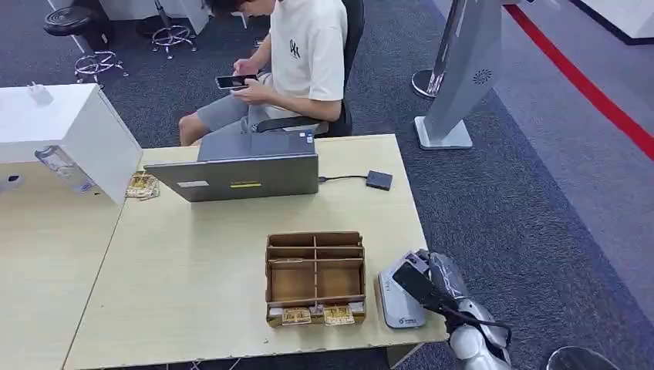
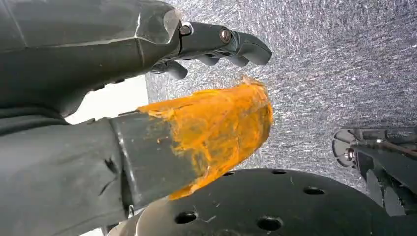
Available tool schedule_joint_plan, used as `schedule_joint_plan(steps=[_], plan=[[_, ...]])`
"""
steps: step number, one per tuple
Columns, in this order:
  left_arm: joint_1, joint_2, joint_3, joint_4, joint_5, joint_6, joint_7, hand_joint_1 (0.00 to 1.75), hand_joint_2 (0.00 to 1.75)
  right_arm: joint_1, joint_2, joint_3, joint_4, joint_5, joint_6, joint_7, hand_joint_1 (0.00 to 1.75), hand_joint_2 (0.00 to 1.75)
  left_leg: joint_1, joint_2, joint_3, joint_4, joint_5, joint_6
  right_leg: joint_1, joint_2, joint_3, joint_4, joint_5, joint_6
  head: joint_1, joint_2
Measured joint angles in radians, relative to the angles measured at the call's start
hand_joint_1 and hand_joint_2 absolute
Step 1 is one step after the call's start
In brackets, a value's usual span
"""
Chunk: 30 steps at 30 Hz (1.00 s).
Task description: Pass the card to the sensor for recognition and then transmit it.
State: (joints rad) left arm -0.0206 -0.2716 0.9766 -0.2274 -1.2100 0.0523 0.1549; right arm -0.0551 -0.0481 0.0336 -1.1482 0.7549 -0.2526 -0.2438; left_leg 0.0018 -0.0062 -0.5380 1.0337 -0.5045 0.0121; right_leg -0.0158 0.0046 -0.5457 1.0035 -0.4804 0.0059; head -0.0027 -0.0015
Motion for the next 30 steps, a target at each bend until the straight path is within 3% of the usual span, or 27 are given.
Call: schedule_joint_plan(steps=[5, 8, 10, 19, 25, 30], plan=[[0.0, -0.006, 0.013, 0.0, -0.005, 0.002, 0.0, 0.0, 0.0, 0.016, 0.008, -0.004, -0.018, -0.058, -0.066, -0.057, 1.75, 1.75, 0.0, 0.0, -0.001, 0.0, 0.0, 0.0, 0.0, 0.0, -0.001, 0.0, 0.0, 0.0, 0.0, 0.0], [0.0, -0.011, 0.018, 0.0, -0.016, 0.005, 0.0, 0.0, 0.0, 0.043, 0.04, -0.027, -0.084, -0.124, -0.158, -0.125, 1.75, 1.75, 0.0, 0.0, -0.003, 0.0, 0.001, 0.0, 0.0, 0.0, -0.002, 0.0, 0.001, 0.0, 0.0, 0.0], [-0.001, -0.016, 0.019, 0.0, -0.028, 0.01, 0.0, 0.0, 0.0, 0.069, 0.072, -0.05, -0.168, -0.184, -0.214, -0.172, 1.75, 1.75, 0.0, -0.001, -0.003, 0.0, 0.001, 0.0, 0.0, 0.0, -0.004, 0.0, 0.0, -0.001, 0.0, 0.0], [-0.005, -0.025, 0.019, 0.0, -0.068, 0.012, 0.015, 0.0, 0.0, 0.166, 0.181, -0.094, -0.501, -0.278, -0.322, -0.275, 1.75, 1.75, 0.0, 0.0, -0.007, 0.0, 0.001, 0.0, 0.0, 0.0, -0.007, 0.0, 0.0, 0.0, 0.0, 0.0], [-0.008, -0.026, 0.019, 0.0, -0.085, 0.011, 0.021, 0.0, 0.0, 0.205, 0.22, -0.09, -0.642, -0.25, -0.371, -0.312, 1.75, 1.75, 0.0, 0.0, -0.008, 0.0, 0.001, 0.0, 0.0, 0.0, -0.007, 0.0, 0.0, 0.0, 0.0, 0.0], [-0.012, -0.025, 0.019, 0.0, -0.105, 0.008, 0.021, 0.0, 0.0, 0.206, 0.228, -0.041, -0.682, -0.088, -0.433, -0.324, 1.75, 1.75, 0.0, 0.0, -0.008, 0.0, 0.001, 0.0, 0.0, 0.0, -0.007, 0.0, 0.0, 0.0, 0.0, 0.0]])
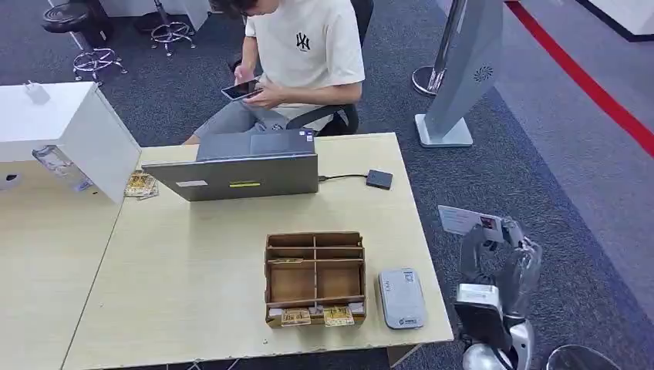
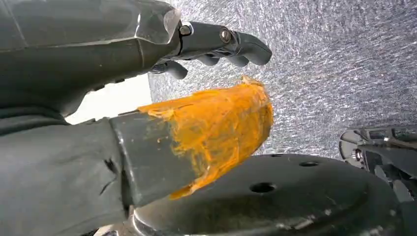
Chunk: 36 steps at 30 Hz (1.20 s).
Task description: Pass the card to the sensor for recognition and then transmit it.
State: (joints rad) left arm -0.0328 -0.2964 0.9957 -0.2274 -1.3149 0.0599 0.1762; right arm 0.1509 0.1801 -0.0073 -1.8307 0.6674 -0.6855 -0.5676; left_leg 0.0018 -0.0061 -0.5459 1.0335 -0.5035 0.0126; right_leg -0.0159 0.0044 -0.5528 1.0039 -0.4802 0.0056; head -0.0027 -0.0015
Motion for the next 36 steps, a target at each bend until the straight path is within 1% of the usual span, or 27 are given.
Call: schedule_joint_plan(steps=[3, 6, 8, 10, 12, 13, 21, 23, 26, 27, 28, 29, 30, 31, 33, 34, 36], plan=[[-0.003, 0.003, 0.0, 0.0, -0.01, -0.006, 0.0, 0.0, 0.0, -0.014, 0.016, 0.023, -0.002, 0.12, -0.004, -0.019, 1.75, 1.75, 0.0, 0.0, 0.0, 0.0, 0.0, 0.0, 0.0, 0.0, 0.0, 0.0, 0.0, 0.0, 0.0, 0.0], [-0.006, 0.005, 0.0, 0.0, -0.023, -0.007, 0.0, 0.0, 0.0, -0.036, 0.036, 0.043, -0.001, 0.197, -0.005, -0.043, 1.75, 1.75, 0.0, 0.0, 0.0, 0.0, 0.0, 0.0, 0.0, 0.0, 0.0, 0.0, 0.0, 0.0, 0.0, 0.0], [-0.006, 0.008, 0.0, 0.0, -0.03, -0.007, 0.0, 0.0, 0.0, -0.057, 0.052, 0.052, 0.005, 0.256, -0.005, -0.068, 1.75, 1.75, 0.0, 0.0, 0.0, 0.0, 0.0, -0.001, 0.0, 0.0, 0.0, 0.001, 0.0, 0.0, 0.0, 0.0], [-0.008, 0.011, 0.0, 0.0, -0.042, -0.009, 0.0, 0.0, 0.0, -0.084, 0.075, 0.057, 0.017, 0.345, -0.005, -0.108, 1.75, 1.75, 0.0, 0.0, 0.001, 0.0, 0.001, -0.001, 0.0, 0.0, 0.0, 0.001, 0.0, 0.0, 0.0, 0.0], [-0.009, 0.014, 0.0, 0.0, -0.049, -0.013, 0.0, 0.0, 0.0, -0.108, 0.092, 0.063, 0.029, 0.402, -0.006, -0.121, 1.75, 1.75, 0.0, -0.001, 0.0, 0.0, 0.001, 0.0, 0.0, 0.0, 0.0, 0.001, 0.0, 0.0, 0.0, 0.0], [-0.01, 0.016, -0.001, 0.0, -0.054, -0.016, 0.0, 0.0, 0.0, -0.122, 0.094, 0.068, 0.038, 0.441, -0.006, -0.125, 1.75, 1.75, 0.001, -0.001, 0.0, 0.0, 0.001, 0.0, 0.0, 0.0, 0.0, 0.001, 0.0, 0.0, 0.0, 0.0], [-0.015, 0.031, -0.016, 0.0, -0.081, -0.027, 0.008, 0.0, 0.0, -0.206, 0.099, 0.097, 0.091, 0.626, -0.006, -0.126, 1.75, 1.75, 0.0, -0.001, -0.001, 0.0, 0.001, 0.0, 0.0, -0.001, 0.001, 0.001, 0.0, 0.0, 0.0, 0.0], [-0.018, 0.034, -0.019, 0.0, -0.091, -0.031, 0.012, 0.0, 0.0, -0.23, 0.099, 0.106, 0.106, 0.692, -0.006, -0.114, 1.75, 1.75, 0.0, -0.001, -0.001, 0.0, 0.001, 0.0, 0.0, -0.001, 0.0, 0.001, 0.001, -0.001, 0.0, 0.0], [-0.023, 0.039, -0.027, 0.0, -0.101, -0.039, 0.013, 0.0, 0.0, -0.283, 0.099, 0.135, 0.138, 0.778, -0.006, -0.029, 1.75, 1.75, 0.0, -0.001, 0.0, 0.0, 0.002, 0.0, 0.0, -0.001, 0.0, 0.001, 0.001, -0.001, 0.0, 0.0], [-0.024, 0.041, -0.03, 0.0, -0.107, -0.042, 0.013, 0.0, 0.0, -0.307, 0.098, 0.151, 0.153, 0.818, -0.006, 0.039, 1.75, 1.75, 0.0, -0.001, 0.0, 0.0, 0.002, -0.001, 0.0, -0.001, 0.0, 0.001, 0.001, -0.001, 0.0, 0.0], [-0.024, 0.043, -0.033, 0.0, -0.11, -0.043, 0.014, 0.0, 0.0, -0.333, 0.094, 0.176, 0.169, 0.857, -0.006, 0.126, 1.75, 1.75, 0.0, 0.0, 0.0, 0.0, 0.002, -0.001, 0.0, 0.0, -0.001, 0.001, 0.002, -0.002, 0.0, 0.0], [-0.024, 0.045, -0.035, 0.0, -0.113, -0.045, 0.014, 0.0, 0.0, -0.362, 0.085, 0.204, 0.183, 0.876, -0.006, 0.196, 1.75, 1.75, 0.0, 0.0, -0.001, 0.0, 0.003, -0.002, 0.0, 0.0, -0.001, 0.001, 0.002, -0.003, 0.0, 0.0], [-0.025, 0.047, -0.036, 0.0, -0.115, -0.046, 0.014, 0.0, 0.0, -0.399, 0.064, 0.244, 0.203, 0.884, -0.006, 0.3, 1.75, 1.75, 0.001, 0.0, -0.001, 0.0, 0.003, -0.002, 0.0, 0.0, -0.002, 0.001, 0.002, -0.003, 0.0, 0.0], [-0.026, 0.048, -0.039, 0.0, -0.119, -0.048, 0.014, 0.0, 0.0, -0.446, 0.031, 0.287, 0.23, 0.886, -0.006, 0.393, 1.75, 1.75, 0.0, 0.0, -0.001, 0.0, 0.003, -0.002, 0.0, 0.001, -0.002, 0.001, 0.003, -0.002, -0.001, 0.0], [-0.027, 0.052, -0.048, 0.0, -0.125, -0.052, 0.014, 0.0, 0.0, -0.524, -0.031, 0.371, 0.28, 0.886, -0.006, 0.539, 1.75, 1.75, 0.0, 0.0, -0.002, 0.0, 0.005, -0.001, 0.0, 0.0, -0.002, 0.001, 0.004, -0.002, 0.001, 0.0], [-0.027, 0.053, -0.05, 0.0, -0.128, -0.054, 0.014, 0.0, 0.0, -0.565, -0.056, 0.414, 0.306, 0.886, -0.006, 0.626, 1.75, 1.75, 0.0, 0.0, -0.003, 0.0, 0.005, -0.002, 0.0, 0.0, -0.003, 0.001, 0.004, -0.002, 0.0, 0.0], [-0.028, 0.056, -0.052, 0.0, -0.132, -0.058, 0.014, 0.0, 0.0, -0.654, -0.115, 0.53, 0.359, 0.886, -0.006, 0.783, 1.75, 1.75, 0.0, 0.0, -0.004, 0.0, 0.006, -0.001, 0.0, 0.001, -0.005, 0.001, 0.006, -0.002, 0.0, 0.0]])
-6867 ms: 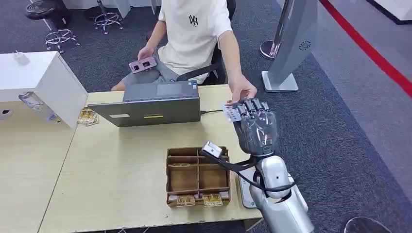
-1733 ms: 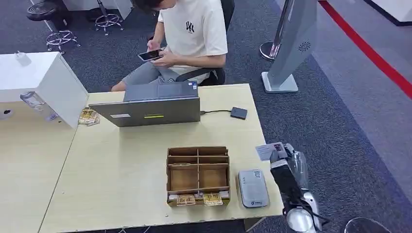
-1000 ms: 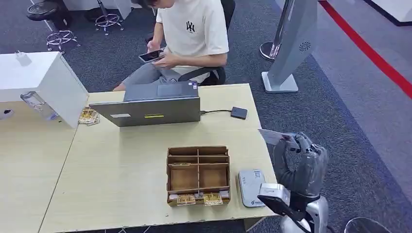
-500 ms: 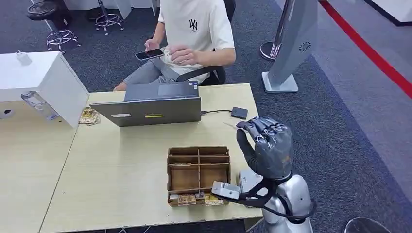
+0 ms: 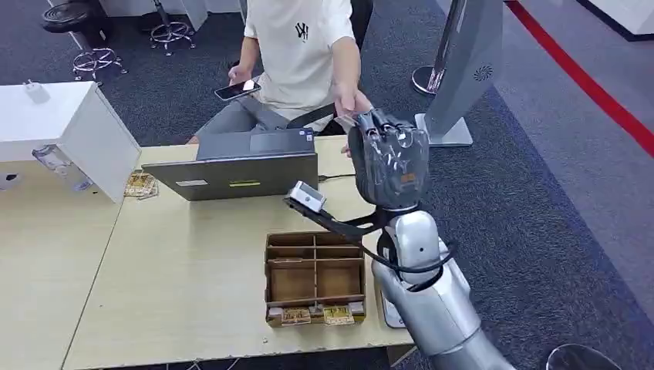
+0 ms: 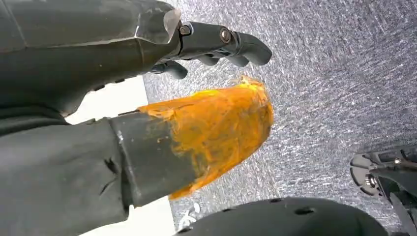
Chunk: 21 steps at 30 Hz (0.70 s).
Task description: Pass the card to the sensor for recognition and then transmit it.
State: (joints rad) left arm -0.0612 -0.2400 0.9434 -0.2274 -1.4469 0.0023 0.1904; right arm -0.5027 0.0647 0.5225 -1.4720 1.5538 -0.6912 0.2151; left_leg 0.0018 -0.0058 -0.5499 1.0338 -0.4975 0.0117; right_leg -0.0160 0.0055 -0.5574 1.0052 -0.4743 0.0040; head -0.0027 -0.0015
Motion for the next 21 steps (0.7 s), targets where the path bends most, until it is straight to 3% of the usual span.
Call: schedule_joint_plan(steps=[1, 3, 5, 7, 11, 12, 13, 21], plan=[[0.0, 0.002, -0.001, 0.0, -0.001, -0.001, 0.0, 0.0, 0.0, -0.043, -0.03, 0.069, 0.031, 0.0, 0.0, 0.078, 1.75, 1.75, 0.0, 0.0, 0.0, 0.0, 0.0, 0.0, 0.0, 0.0, -0.001, 0.0, 0.0, 0.0, 0.0, 0.0], [0.0, 0.003, -0.005, 0.0, -0.005, -0.002, 0.0, 0.0, 0.0, -0.104, -0.061, 0.16, 0.071, 0.0, 0.0, 0.153, 1.75, 1.75, 0.0, 0.0, -0.001, 0.0, 0.001, -0.001, 0.0, 0.0, -0.001, 0.0, 0.001, 0.0, 0.0, 0.0], [0.0, 0.006, -0.014, 0.0, -0.009, -0.002, 0.0, 0.0, 0.0, -0.172, -0.093, 0.289, 0.135, 0.0, 0.0, 0.284, 1.75, 1.75, 0.0, -0.001, -0.001, 0.0, 0.001, -0.001, 0.0, -0.001, -0.001, 0.0, 0.001, 0.0, 0.0, 0.0], [-0.001, 0.008, -0.017, 0.0, -0.01, -0.002, -0.001, 0.0, 0.0, -0.219, -0.115, 0.384, 0.177, 0.0, 0.0, 0.345, 1.75, 1.75, 0.0, 0.0, -0.001, 0.0, 0.001, -0.001, 0.001, 0.0, -0.002, 0.0, 0.001, 0.0, 0.0, 0.0], [-0.001, 0.009, -0.019, 0.0, -0.01, -0.002, -0.001, 0.0, 0.0, -0.261, -0.142, 0.509, 0.237, 0.0, 0.0, 0.38, 1.75, 1.75, 0.001, -0.001, -0.001, 0.0, 0.001, -0.001, 0.001, -0.001, -0.002, 0.0, 0.001, 0.0, 0.0, 0.0], [0.0, 0.01, -0.019, 0.0, -0.01, -0.002, -0.002, 0.0, 0.0, -0.27, -0.148, 0.527, 0.248, 0.0, 0.0, 0.392, 0.17, 1.75, 0.0, -0.001, -0.001, 0.0, 0.001, -0.001, 0.001, 0.0, -0.002, 0.0, 0.001, 0.0, 0.0, 0.0], [-0.001, 0.01, -0.021, 0.0, -0.01, -0.002, -0.002, 0.0, 0.0, -0.278, -0.152, 0.545, 0.259, 0.0, -0.001, 0.403, 0.0, 1.75, 0.0, 0.0, -0.001, 0.0, 0.001, -0.001, 0.001, 0.0, -0.002, 0.0, 0.001, 0.0, 0.0, 0.0], [0.0, 0.014, -0.023, 0.0, -0.01, -0.003, -0.001, 0.0, 0.0, -0.279, -0.192, 0.628, 0.309, 0.0, -0.001, 0.433, 0.0, 1.75, 0.0, 0.0, -0.002, 0.0, 0.001, -0.001, 0.0, 0.0, -0.003, 0.0, 0.001, 0.0, 0.0, 0.0]])
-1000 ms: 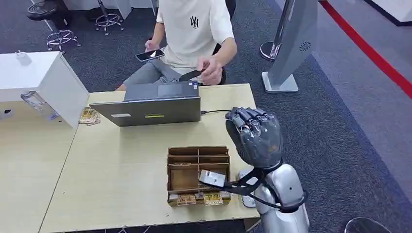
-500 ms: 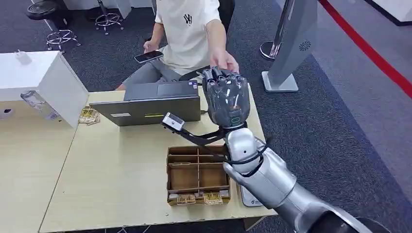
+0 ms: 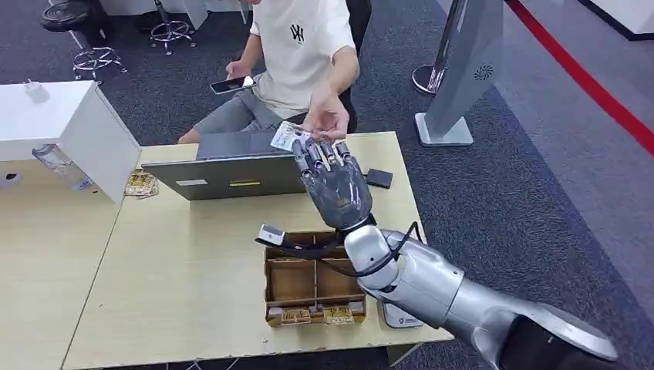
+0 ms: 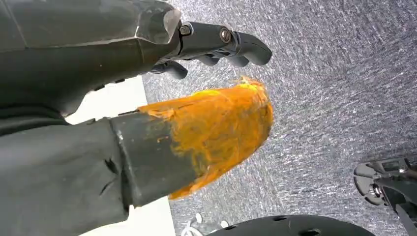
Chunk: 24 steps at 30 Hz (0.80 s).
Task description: Pass the card to the sensor for recognition and then transmit it.
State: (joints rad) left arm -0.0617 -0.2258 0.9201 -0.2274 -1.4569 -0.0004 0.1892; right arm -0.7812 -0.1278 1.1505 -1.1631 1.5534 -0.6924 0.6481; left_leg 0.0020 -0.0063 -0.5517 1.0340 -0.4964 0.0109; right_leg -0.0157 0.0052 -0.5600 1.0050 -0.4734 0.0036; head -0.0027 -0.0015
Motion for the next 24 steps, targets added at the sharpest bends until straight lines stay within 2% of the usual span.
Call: schedule_joint_plan(steps=[10, 13, 15, 16, 19, 20, 22, 23, 24], plan=[[0.0, 0.0, 0.0, 0.0, 0.002, 0.002, 0.006, 0.0, 0.0, 0.014, -0.059, -0.007, -0.08, 0.0, 0.0, 0.001, 0.0, 1.75, 0.0, 0.0, 0.0, 0.0, 0.0, 0.0, 0.0, 0.0, -0.001, 0.0, 0.0, 0.0, 0.0, 0.0], [0.002, -0.002, 0.0, 0.0, 0.009, 0.005, 0.01, 0.0, 0.0, 0.04, -0.076, -0.041, -0.154, 0.0, 0.0, 0.001, 0.0, 1.75, 0.0, 0.0, 0.0, 0.0, 0.0, -0.001, 0.0, 0.0, -0.001, 0.0, 0.0, 0.0, 0.0, 0.0], [0.002, -0.002, 0.0, 0.0, 0.018, 0.011, 0.014, 0.0, 0.0, 0.092, -0.083, -0.097, -0.248, 0.0, -0.001, -0.051, 0.0, 1.75, 0.0, -0.001, -0.001, 0.0, 0.0, -0.001, 0.0, -0.001, -0.001, 0.0, 0.0, 0.0, 0.0, 0.0], [0.002, -0.005, 0.0, 0.0, 0.02, 0.014, 0.018, 0.0, 0.0, 0.149, -0.075, -0.149, -0.305, 0.0, -0.002, -0.124, 0.0, 1.75, 0.001, -0.003, -0.002, 0.0, 0.0, -0.001, 0.001, -0.002, 0.0, 0.0, 0.0, 0.0, 0.0, 0.0], [0.005, -0.011, 0.0, 0.0, 0.029, 0.024, 0.02, 0.0, 0.0, 0.361, 0.018, -0.351, -0.466, 0.0, -0.002, -0.493, 0.0, 1.75, 0.001, -0.004, -0.004, 0.0, 0.0, -0.001, 0.001, -0.003, -0.004, 0.0, -0.001, -0.001, -0.001, 0.0], [0.004, -0.015, 0.0, 0.0, 0.034, 0.026, 0.02, 0.0, 0.0, 0.419, 0.061, -0.406, -0.52, 0.0, -0.002, -0.579, 0.0, 1.75, 0.001, -0.005, -0.005, 0.0, 0.0, -0.001, 0.001, -0.004, -0.004, 0.0, -0.002, 0.0, 0.0, 0.0], [0.006, -0.019, 0.0, 0.0, 0.04, 0.029, 0.021, 0.0, 0.0, 0.517, 0.112, -0.485, -0.598, -0.021, -0.003, -0.665, 0.0, 1.75, 0.002, -0.006, -0.005, -0.001, 0.0, -0.002, 0.002, -0.006, -0.003, 0.0, -0.003, -0.001, 0.0, 0.0], [0.007, -0.022, 0.0, 0.0, 0.044, 0.033, 0.021, 0.0, 0.0, 0.569, 0.143, -0.519, -0.623, -0.08, -0.002, -0.747, 0.0, 1.75, 0.002, -0.006, -0.005, -0.001, -0.001, -0.002, 0.002, -0.006, -0.003, 0.0, -0.003, -0.001, 0.0, 0.0], [0.007, -0.022, 0.0, 0.0, 0.048, 0.036, 0.021, 0.0, 0.0, 0.626, 0.191, -0.564, -0.639, -0.171, -0.002, -0.869, 0.0, 1.75, 0.002, -0.005, -0.005, -0.001, -0.001, -0.002, 0.002, -0.005, -0.003, 0.0, -0.003, -0.001, 0.001, 0.0]])
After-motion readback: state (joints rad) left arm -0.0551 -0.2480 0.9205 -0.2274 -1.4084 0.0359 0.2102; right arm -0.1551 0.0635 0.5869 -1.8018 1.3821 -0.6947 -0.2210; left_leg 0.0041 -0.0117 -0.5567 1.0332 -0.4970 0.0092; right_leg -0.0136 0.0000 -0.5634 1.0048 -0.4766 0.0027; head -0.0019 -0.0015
